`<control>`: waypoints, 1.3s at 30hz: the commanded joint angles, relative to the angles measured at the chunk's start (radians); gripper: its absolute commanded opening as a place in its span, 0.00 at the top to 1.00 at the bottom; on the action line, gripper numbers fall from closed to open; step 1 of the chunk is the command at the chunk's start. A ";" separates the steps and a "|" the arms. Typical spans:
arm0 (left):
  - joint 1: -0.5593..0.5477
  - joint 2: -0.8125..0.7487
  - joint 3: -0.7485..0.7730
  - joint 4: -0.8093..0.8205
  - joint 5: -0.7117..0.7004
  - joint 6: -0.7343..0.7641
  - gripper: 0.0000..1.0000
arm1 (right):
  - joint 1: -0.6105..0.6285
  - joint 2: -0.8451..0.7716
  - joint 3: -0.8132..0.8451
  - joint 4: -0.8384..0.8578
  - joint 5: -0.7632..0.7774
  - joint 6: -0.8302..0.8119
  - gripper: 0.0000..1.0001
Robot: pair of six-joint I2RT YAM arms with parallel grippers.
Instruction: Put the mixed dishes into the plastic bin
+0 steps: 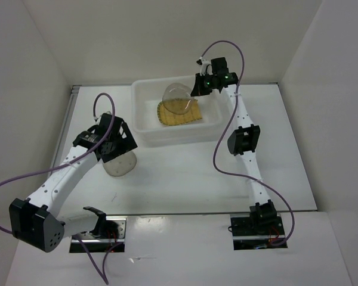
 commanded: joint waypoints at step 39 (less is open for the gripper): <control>0.184 -0.100 -0.333 0.199 -0.073 -0.235 0.00 | -0.079 -0.337 0.047 -0.130 0.148 0.021 0.11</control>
